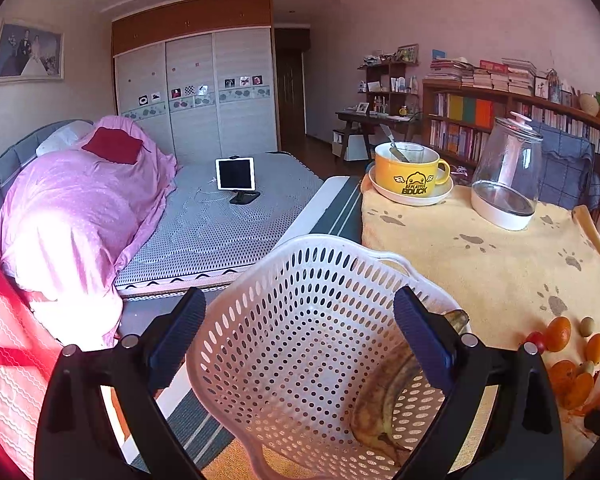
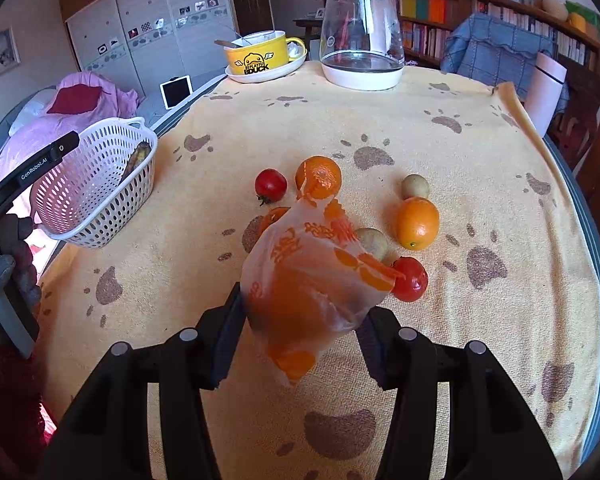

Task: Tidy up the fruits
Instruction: 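Carry the banana with the left tool into the white basket and release, then lower the plastic bag into the white basket and open the right tool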

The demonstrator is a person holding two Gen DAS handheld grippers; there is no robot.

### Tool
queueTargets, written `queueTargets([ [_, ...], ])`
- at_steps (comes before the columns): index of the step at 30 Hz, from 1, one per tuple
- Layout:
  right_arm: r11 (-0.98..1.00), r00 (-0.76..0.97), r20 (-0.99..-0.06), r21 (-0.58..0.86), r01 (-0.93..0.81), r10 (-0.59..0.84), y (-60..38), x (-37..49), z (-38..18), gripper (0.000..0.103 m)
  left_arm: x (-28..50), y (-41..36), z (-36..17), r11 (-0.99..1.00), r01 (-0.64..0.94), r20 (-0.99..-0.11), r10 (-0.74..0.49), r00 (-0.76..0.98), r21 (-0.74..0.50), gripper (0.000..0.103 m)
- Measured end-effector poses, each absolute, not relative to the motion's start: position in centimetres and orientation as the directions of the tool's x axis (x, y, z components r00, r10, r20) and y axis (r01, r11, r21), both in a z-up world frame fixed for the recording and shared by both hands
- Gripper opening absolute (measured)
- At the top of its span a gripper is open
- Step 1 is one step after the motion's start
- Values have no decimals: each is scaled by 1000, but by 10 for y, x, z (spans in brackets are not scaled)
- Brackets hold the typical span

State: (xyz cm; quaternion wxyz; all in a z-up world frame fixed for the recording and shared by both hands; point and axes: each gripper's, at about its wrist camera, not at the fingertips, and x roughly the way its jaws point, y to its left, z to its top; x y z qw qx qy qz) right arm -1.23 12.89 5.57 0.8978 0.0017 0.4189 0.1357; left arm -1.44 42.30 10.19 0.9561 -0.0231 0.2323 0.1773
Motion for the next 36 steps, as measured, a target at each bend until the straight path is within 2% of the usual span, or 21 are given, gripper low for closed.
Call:
queueTargets([
  [20,865,570,-681,197,-462,460,241,19,106,52,-33,467,123,907,-420,-422,363,830,-45,98],
  [36,771,436,-714,229,-595,548,359,37,101,54,-57,507,138,859,-495,-396,413,820,-129,98],
])
